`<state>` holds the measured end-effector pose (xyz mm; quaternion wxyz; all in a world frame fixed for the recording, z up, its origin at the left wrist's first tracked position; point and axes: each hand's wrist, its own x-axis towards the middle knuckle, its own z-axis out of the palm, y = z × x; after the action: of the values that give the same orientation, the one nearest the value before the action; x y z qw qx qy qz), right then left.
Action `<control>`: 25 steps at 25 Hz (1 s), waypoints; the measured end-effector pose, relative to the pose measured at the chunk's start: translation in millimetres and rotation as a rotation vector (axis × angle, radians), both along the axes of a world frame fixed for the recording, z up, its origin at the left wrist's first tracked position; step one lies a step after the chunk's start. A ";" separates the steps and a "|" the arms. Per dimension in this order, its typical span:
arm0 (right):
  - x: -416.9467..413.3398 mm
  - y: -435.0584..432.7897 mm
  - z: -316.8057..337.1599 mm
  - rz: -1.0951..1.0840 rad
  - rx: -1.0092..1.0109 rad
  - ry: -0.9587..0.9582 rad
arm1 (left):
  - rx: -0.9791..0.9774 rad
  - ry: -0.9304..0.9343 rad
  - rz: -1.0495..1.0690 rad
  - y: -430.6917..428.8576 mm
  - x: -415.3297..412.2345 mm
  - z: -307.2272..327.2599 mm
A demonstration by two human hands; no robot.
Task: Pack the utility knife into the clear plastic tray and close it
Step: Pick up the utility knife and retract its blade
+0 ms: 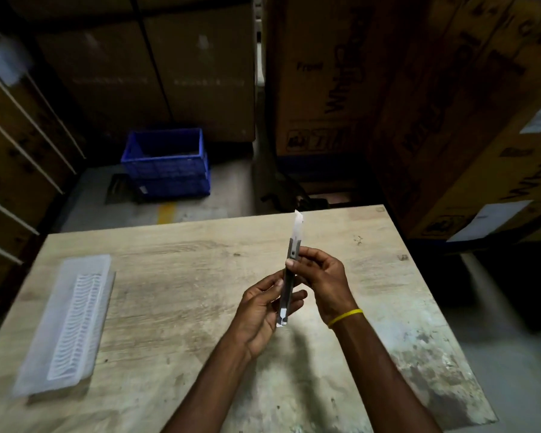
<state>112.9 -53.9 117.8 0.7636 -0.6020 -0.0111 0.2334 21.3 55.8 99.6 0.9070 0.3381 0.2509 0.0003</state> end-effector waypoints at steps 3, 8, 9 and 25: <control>-7.9 8.0 4.5 0.015 0.010 -0.021 | -0.031 -0.007 0.031 5.0 -3.3 5.7; -24.3 19.5 0.7 0.014 0.003 -0.015 | -0.087 -0.037 0.091 15.0 -6.7 10.8; -27.4 20.5 -0.9 0.012 -0.005 -0.027 | -0.083 -0.035 0.094 16.9 -7.6 10.6; -73.8 15.9 -25.2 0.054 -0.094 0.145 | -0.067 0.055 0.172 19.6 -23.2 -5.3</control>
<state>39.1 -37.9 92.6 0.7267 -0.6181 0.0389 0.2973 -1.9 75.4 94.3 0.9072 0.2847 0.3036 0.0608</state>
